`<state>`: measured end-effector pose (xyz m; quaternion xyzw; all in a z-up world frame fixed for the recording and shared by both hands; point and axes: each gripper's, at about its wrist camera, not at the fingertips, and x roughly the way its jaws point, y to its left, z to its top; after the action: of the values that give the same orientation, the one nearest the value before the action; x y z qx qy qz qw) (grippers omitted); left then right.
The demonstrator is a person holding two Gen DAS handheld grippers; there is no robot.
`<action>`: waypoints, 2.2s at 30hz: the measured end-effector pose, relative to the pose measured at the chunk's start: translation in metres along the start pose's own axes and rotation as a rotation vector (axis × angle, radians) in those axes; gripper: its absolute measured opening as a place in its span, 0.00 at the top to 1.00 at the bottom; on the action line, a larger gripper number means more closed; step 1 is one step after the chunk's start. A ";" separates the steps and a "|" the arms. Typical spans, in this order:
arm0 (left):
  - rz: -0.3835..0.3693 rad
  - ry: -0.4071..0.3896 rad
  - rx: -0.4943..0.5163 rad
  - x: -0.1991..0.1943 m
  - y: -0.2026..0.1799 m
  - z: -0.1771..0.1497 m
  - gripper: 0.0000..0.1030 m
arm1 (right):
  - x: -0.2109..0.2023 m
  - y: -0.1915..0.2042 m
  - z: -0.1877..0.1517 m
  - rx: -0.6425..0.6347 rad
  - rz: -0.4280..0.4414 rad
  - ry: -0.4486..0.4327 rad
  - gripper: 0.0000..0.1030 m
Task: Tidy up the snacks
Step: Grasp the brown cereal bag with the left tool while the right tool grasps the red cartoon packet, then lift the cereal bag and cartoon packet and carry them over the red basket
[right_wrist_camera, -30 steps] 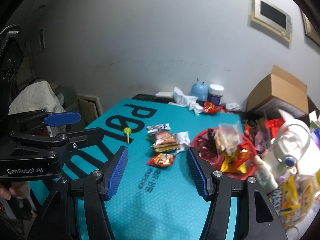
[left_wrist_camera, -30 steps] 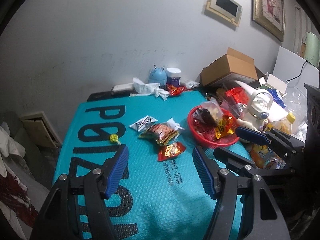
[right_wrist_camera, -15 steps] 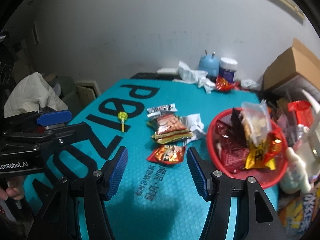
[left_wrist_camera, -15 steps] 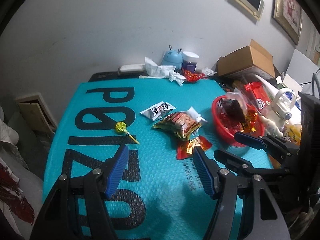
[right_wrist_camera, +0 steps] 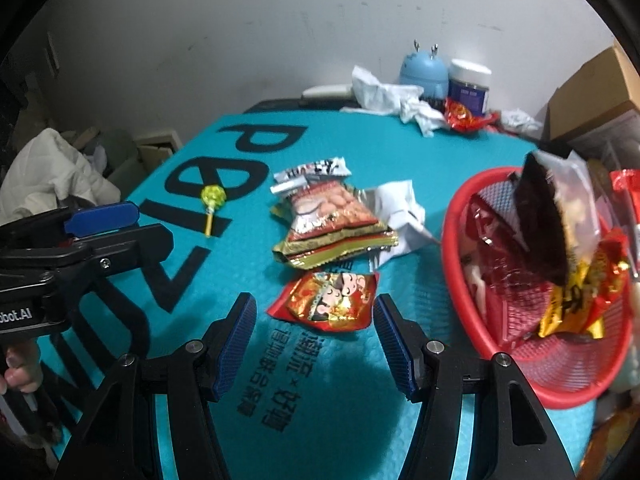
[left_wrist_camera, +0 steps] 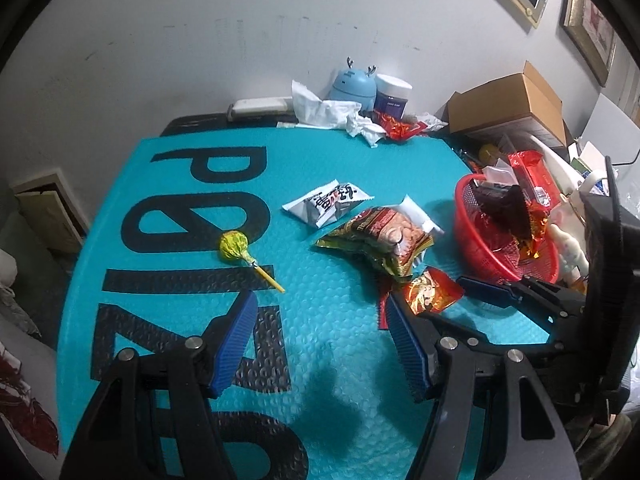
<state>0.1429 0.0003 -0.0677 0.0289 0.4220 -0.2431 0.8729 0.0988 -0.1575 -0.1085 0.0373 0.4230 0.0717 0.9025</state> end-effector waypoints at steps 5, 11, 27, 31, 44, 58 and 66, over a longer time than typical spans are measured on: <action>0.006 0.009 0.006 0.008 0.003 0.002 0.37 | 0.014 0.000 -0.001 -0.009 -0.005 0.012 0.41; -0.013 0.001 0.021 0.010 0.002 0.011 0.37 | 0.033 -0.002 -0.002 0.000 0.008 0.051 0.41; -0.048 0.017 0.033 0.022 -0.010 0.029 0.37 | 0.013 -0.007 -0.002 -0.008 0.025 -0.018 0.63; -0.051 0.008 0.023 0.019 -0.012 0.032 0.37 | -0.004 -0.009 -0.001 -0.010 0.028 -0.035 0.63; -0.043 0.016 -0.005 0.026 -0.030 0.060 0.37 | -0.049 -0.021 0.029 -0.050 -0.042 -0.158 0.63; 0.060 0.143 -0.082 0.098 -0.040 0.072 0.37 | -0.042 -0.060 0.048 0.009 -0.108 -0.209 0.63; 0.037 0.195 -0.116 0.103 -0.037 0.057 0.36 | -0.041 -0.056 0.046 0.001 -0.095 -0.199 0.63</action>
<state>0.2218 -0.0886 -0.1025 0.0094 0.5179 -0.1982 0.8321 0.1143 -0.2198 -0.0552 0.0245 0.3324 0.0246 0.9425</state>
